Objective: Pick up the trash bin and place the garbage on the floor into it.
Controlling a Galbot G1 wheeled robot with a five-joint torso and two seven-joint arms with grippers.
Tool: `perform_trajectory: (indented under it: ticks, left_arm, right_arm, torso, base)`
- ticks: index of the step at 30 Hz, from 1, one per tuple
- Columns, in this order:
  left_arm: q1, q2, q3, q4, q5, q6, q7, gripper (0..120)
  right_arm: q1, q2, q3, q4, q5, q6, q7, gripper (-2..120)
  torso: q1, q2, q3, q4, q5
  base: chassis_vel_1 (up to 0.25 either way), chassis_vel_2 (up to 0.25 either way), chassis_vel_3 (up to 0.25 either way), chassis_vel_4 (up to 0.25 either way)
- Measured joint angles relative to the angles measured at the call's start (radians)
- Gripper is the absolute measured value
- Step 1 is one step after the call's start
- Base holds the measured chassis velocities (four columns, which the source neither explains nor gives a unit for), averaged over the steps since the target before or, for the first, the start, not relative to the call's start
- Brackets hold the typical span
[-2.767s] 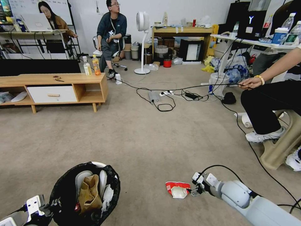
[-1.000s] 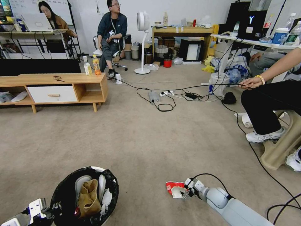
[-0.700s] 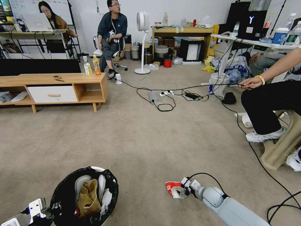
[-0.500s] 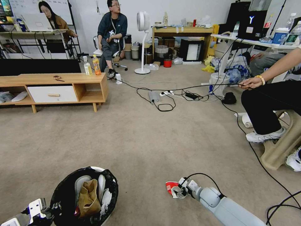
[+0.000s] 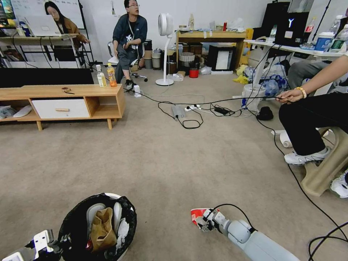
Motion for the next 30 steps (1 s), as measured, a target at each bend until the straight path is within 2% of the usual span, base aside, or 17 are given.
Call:
perform_trajectory:
  ticks: [1, 3, 5, 7, 8, 10, 13, 15, 19, 21, 24, 30]
  left_arm:
    - [0.0, 0.0, 0.0, 0.0, 0.0, 0.0, 0.0, 1]
    - [-0.002, 0.0, 0.002, 0.001, 0.002, 0.0, 0.0, 1]
    - [-0.003, 0.0, 0.003, 0.001, 0.002, 0.0, 0.0, 1]
    - [-0.007, 0.0, 0.007, 0.003, 0.004, 0.0, 0.0, 1]
    - [-0.007, 0.0, 0.007, 0.003, 0.004, 0.0, 0.0, 1]
    - [-0.007, -0.001, 0.009, 0.006, 0.007, 0.0, 0.0, 1]
    - [-0.008, -0.001, 0.01, 0.008, 0.009, 0.0, 0.0, 1]
    - [-0.008, 0.0, 0.01, 0.008, 0.01, 0.0, 0.0, 1]
    - [-0.008, 0.0, 0.011, 0.008, 0.01, 0.0, 0.0, 1]
    - [-0.009, 0.0, 0.013, 0.008, 0.01, 0.0, 0.0, 1]
    - [-0.01, -0.002, 0.017, 0.008, 0.014, 0.0, 0.0, 1]
    - [-0.009, -0.003, 0.019, 0.009, 0.017, 0.0, 0.0, 1]
  right_arm:
    - [0.0, 0.0, 0.0, 0.0, 0.0, 0.0, 0.0, 85]
    - [-0.009, -0.005, 0.004, 0.0, -0.003, 0.007, -0.002, 73]
    - [-0.01, -0.005, 0.004, 0.001, -0.004, 0.008, -0.002, 70]
    - [-0.012, -0.006, 0.007, 0.002, -0.005, 0.008, -0.003, 57]
    - [-0.012, -0.006, 0.007, 0.002, -0.005, 0.008, -0.003, 57]
    - [-0.013, -0.006, 0.008, 0.001, -0.005, 0.01, -0.004, 48]
    - [-0.013, -0.006, 0.009, -0.002, -0.006, 0.013, -0.005, 42]
    - [-0.014, -0.007, 0.012, -0.009, -0.012, 0.022, -0.01, 29]
    - [-0.017, -0.008, 0.015, -0.013, -0.014, 0.027, -0.011, 19]
    - [-0.023, -0.014, 0.019, -0.013, -0.017, 0.031, -0.014, 7]
    - [-0.027, -0.015, 0.021, -0.014, -0.018, 0.033, -0.014, 0]
    - [-0.033, -0.019, 0.027, -0.017, -0.02, 0.041, -0.016, 0]
  torso:
    - [0.0, 0.0, 0.0, 0.0, 0.0]
    - [0.0, 0.0, 0.0, 0.0001, 0.0]
    - [0.0, 0.0, 0.0, 0.0001, 0.0]
    - [0.0, 0.0, 0.0, 0.0, 0.0001]
    - [0.0, 0.0, 0.0, 0.0, 0.0001]
    - [0.0, 0.0, 0.0, 0.0, 0.0]
    - [0.0, 0.0, 0.0, 0.0001, 0.0]
    - [0.0, 0.0, 0.0, 0.0, -0.0001]
    - [0.0, 0.0, 0.0, 0.0, 0.0]
    - [0.0, 0.0, 0.0, 0.0, -0.0001]
    - [0.0, 0.0, 0.0, -0.0001, -0.0001]
    - [0.0, 0.0, 0.0, 0.0001, 0.0]
  base:
    - [0.0, 0.0, 0.0, 0.0]
    - [0.0, 0.0, 0.0, 0.0]
    - [0.0, 0.0, 0.0, 0.0]
    - [0.0, 0.0, 0.0, 0.0]
    - [0.0, 0.0, 0.0, 0.0]
    - [0.0, 0.0, 0.0, 0.0]
    - [0.0, 0.0, 0.0, 0.0]
    - [0.0, 0.0, 0.0, 0.0]
    - [0.0, 0.0, 0.0, 0.0]
    - [0.0, 0.0, 0.0, 0.0]
    - [0.0, 0.0, 0.0, 0.0]
    - [0.0, 0.0, 0.0, 0.0]
